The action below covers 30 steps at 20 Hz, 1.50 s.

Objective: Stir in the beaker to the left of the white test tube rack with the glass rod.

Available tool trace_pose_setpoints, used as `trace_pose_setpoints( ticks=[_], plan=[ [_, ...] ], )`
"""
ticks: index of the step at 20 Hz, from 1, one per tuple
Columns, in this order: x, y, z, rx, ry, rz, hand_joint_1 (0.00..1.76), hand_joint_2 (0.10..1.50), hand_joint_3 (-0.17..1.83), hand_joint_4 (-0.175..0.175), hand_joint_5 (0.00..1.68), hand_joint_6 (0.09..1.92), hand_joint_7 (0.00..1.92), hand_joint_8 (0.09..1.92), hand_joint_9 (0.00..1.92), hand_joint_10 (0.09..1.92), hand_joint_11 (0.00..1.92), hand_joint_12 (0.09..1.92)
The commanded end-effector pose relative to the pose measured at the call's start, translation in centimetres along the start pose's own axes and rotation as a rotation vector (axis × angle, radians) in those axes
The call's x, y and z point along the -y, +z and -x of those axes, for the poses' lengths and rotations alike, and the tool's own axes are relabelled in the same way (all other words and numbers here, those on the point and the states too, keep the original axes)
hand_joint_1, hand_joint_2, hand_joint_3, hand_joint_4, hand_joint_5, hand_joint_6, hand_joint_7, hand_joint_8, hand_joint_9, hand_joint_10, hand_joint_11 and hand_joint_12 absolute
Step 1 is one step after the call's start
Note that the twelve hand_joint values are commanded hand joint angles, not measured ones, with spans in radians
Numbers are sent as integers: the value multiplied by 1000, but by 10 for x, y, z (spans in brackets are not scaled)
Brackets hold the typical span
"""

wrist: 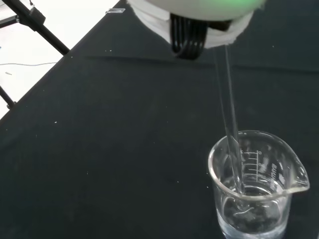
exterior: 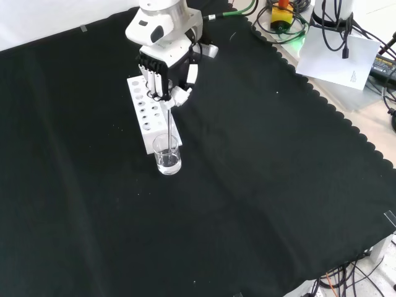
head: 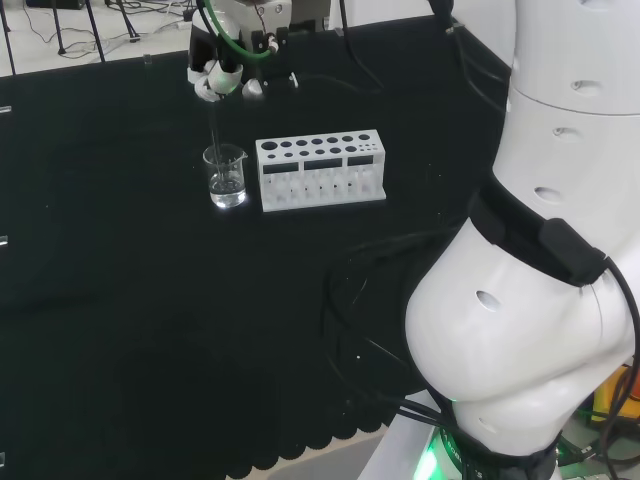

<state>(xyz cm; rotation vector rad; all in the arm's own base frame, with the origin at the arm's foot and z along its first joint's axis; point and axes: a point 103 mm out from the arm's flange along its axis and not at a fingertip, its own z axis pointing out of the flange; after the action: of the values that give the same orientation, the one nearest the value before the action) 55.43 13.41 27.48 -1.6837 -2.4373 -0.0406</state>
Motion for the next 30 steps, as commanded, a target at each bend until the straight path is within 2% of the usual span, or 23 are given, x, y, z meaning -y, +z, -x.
trace_pose_setpoints(
  ticks=[1, 7, 16, 22, 27, 30],
  plan=[
    [-23, 0, -1, -1, -31, 12, 1320, 718, 595, -175, 1284, 319, 1214, 1042, 1611, 847, 1651, 602],
    [-30, -7, 21, -5, 1, 23, 1320, 717, 596, -175, 1282, 323, 1215, 1041, 1610, 847, 1650, 602],
    [-2, -9, 43, 1, 57, 23, 1320, 717, 597, -175, 1280, 328, 1214, 1043, 1610, 847, 1650, 601],
    [11, -6, 20, -5, 25, 22, 1320, 717, 598, -175, 1279, 330, 1214, 1045, 1610, 847, 1650, 601],
    [9, 0, 2, -4, -6, 14, 1320, 717, 599, -175, 1278, 332, 1213, 1045, 1610, 847, 1650, 601],
    [2, 3, -1, -9, -12, 16, 1320, 717, 599, -175, 1277, 334, 1213, 1045, 1610, 847, 1650, 602]
  ],
)
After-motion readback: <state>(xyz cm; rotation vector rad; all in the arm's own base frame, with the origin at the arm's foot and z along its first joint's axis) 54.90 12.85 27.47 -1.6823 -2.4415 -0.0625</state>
